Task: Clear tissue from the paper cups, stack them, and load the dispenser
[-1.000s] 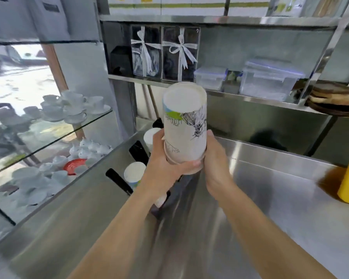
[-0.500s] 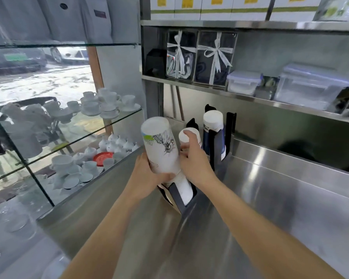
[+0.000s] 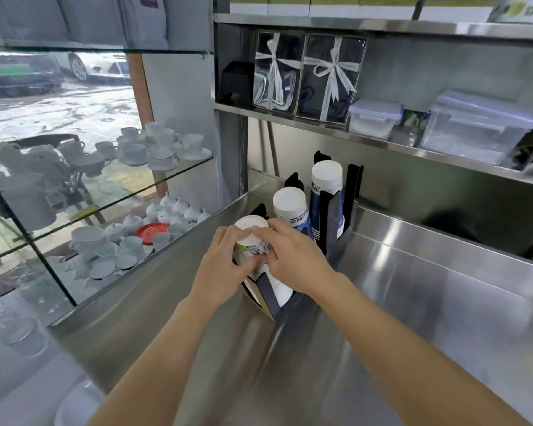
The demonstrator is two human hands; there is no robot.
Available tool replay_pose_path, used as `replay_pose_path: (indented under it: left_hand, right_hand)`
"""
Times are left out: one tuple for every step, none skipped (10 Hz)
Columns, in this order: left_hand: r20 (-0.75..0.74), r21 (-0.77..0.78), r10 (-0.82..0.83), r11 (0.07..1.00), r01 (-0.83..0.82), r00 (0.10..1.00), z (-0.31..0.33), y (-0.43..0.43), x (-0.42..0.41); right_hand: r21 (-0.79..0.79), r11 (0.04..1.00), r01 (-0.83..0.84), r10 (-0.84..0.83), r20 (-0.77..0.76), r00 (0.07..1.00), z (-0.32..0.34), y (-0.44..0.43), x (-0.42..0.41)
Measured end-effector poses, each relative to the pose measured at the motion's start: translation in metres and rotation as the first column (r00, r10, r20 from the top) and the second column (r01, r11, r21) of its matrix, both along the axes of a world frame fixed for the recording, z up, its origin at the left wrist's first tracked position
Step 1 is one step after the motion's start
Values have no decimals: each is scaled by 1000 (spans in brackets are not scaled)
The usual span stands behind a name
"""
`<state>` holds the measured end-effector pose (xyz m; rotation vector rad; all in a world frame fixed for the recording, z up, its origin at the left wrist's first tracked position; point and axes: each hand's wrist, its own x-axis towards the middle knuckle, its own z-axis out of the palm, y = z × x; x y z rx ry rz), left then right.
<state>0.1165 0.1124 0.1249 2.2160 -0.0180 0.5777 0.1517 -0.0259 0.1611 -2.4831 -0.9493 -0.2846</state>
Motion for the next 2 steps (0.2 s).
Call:
replay_pose_path:
  left_hand:
    - [-52,47,-18,999,20,998,7,0,-2]
    - [-51,206,8,979,3,999,16,1,-6]
  right_hand:
    - [-54,999,-8,3,-93,996,7,-2,-3]
    - [20,1000,-25,28,-174,984,15,-17,-6]
